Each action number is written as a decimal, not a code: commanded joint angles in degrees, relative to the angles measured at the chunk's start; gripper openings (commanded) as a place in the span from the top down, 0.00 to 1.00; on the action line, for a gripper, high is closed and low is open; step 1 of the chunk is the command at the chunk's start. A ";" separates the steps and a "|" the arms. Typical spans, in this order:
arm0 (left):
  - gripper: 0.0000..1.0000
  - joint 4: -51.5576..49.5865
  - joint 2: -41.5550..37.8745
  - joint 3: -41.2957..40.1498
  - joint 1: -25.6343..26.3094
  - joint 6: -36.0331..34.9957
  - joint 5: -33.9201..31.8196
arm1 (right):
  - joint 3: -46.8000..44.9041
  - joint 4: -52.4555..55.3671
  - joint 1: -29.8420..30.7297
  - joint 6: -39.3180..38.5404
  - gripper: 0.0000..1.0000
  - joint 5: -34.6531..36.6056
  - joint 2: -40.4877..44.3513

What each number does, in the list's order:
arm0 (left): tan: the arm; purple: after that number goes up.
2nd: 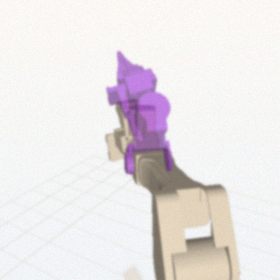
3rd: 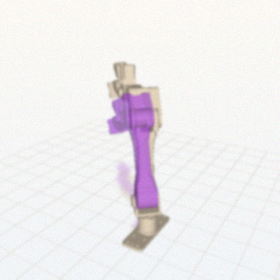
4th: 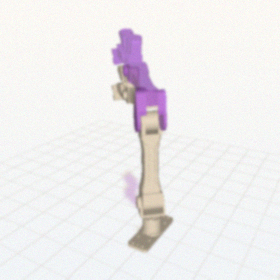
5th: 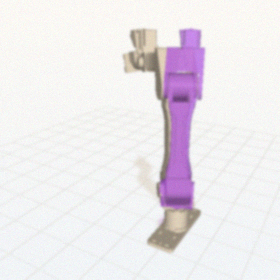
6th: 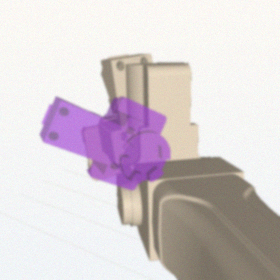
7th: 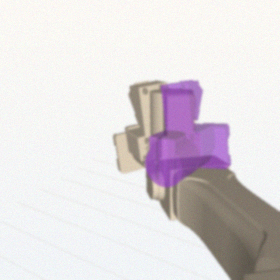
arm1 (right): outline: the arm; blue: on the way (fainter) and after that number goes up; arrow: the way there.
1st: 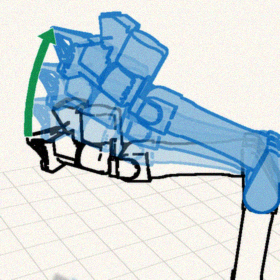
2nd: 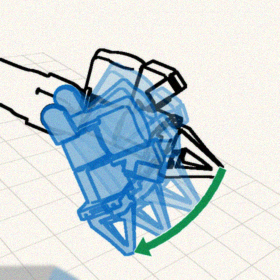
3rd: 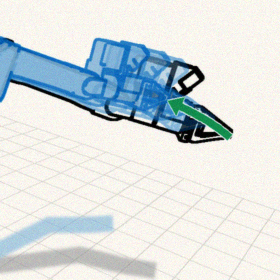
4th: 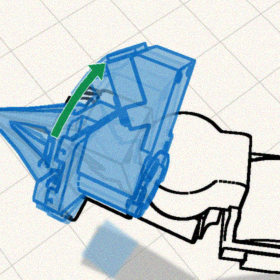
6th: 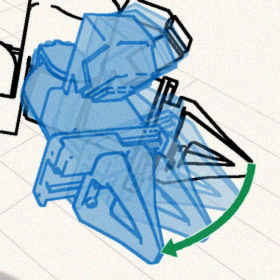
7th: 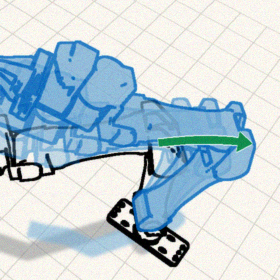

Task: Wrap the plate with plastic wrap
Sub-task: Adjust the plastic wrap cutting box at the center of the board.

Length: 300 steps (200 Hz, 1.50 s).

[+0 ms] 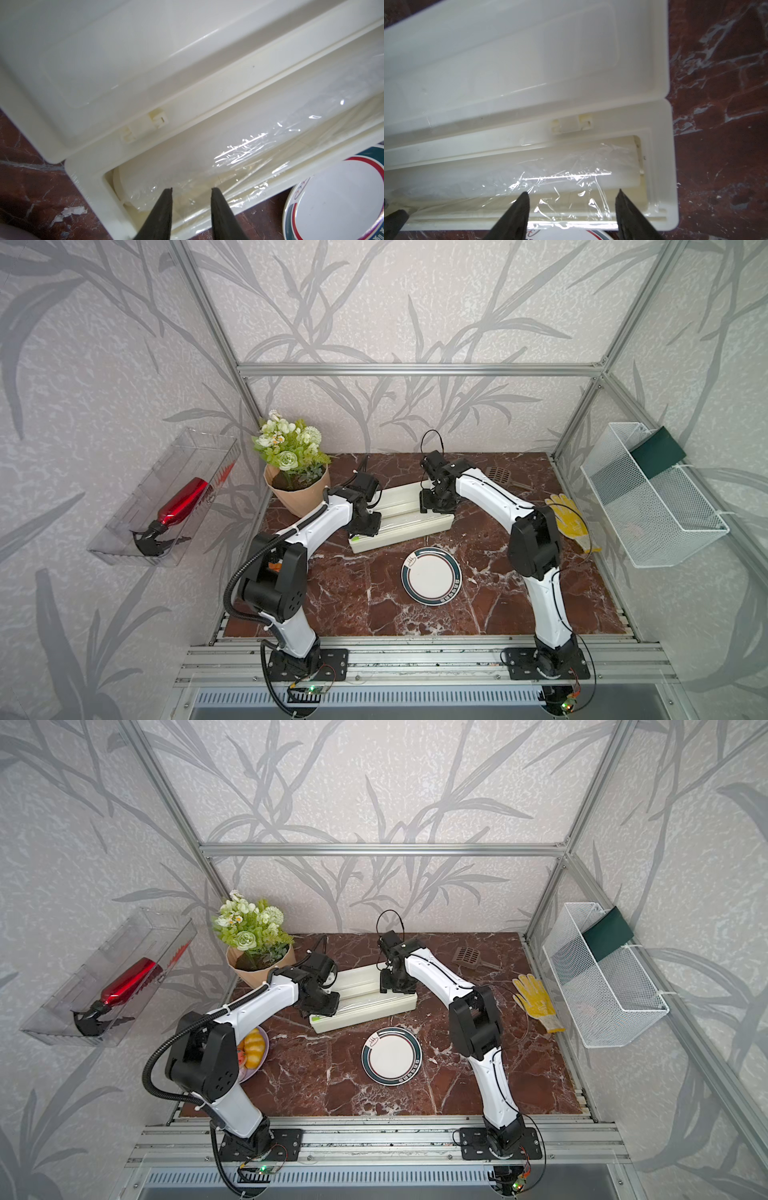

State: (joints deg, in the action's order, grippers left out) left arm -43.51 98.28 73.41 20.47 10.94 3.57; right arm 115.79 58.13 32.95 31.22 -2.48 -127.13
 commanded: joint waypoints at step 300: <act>1.00 -13.16 24.97 34.08 4.78 -2.93 -0.12 | -14.09 -7.73 -12.65 0.21 1.00 -2.59 4.83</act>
State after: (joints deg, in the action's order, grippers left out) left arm -54.24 120.70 104.25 23.00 8.93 1.54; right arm 108.14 50.00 22.85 31.09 -6.72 -124.75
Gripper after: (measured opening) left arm 0.048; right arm 0.044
